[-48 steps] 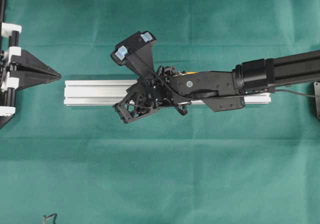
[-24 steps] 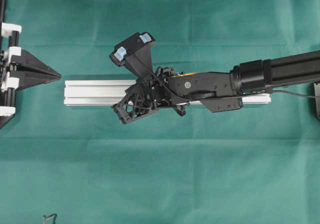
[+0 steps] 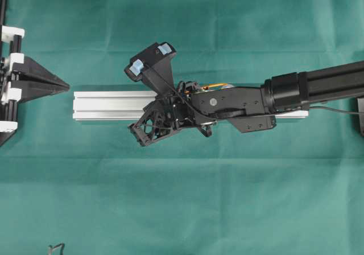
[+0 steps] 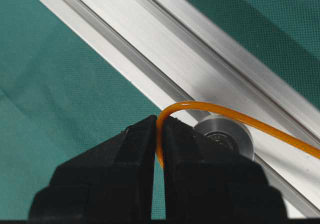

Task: Hook the rubber onto the shaft.
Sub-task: 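Pull the band further left toward the left metal knob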

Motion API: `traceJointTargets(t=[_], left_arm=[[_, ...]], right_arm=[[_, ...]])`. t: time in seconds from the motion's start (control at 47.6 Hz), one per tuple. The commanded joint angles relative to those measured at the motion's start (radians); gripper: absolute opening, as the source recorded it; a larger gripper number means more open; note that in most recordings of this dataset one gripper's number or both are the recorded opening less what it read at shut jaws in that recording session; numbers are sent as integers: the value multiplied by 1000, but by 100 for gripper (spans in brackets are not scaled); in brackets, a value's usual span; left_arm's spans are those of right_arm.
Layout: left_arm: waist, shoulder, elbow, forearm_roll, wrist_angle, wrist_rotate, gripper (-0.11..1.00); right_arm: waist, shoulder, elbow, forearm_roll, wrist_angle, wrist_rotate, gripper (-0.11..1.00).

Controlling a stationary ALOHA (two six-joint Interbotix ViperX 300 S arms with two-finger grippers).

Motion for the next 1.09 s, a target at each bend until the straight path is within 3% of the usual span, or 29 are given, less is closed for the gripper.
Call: traceJointTargets(t=[0.0, 0.441, 1.071], left_arm=[[2, 8, -31, 0, -5, 0, 0], [2, 8, -31, 0, -5, 0, 0], [0, 8, -32, 0, -5, 0, 0]], right_arm=[[12, -18, -5, 3, -5, 2, 6], [32, -23, 9, 5, 5, 2, 6], [40, -137, 163, 23, 9, 6, 6]])
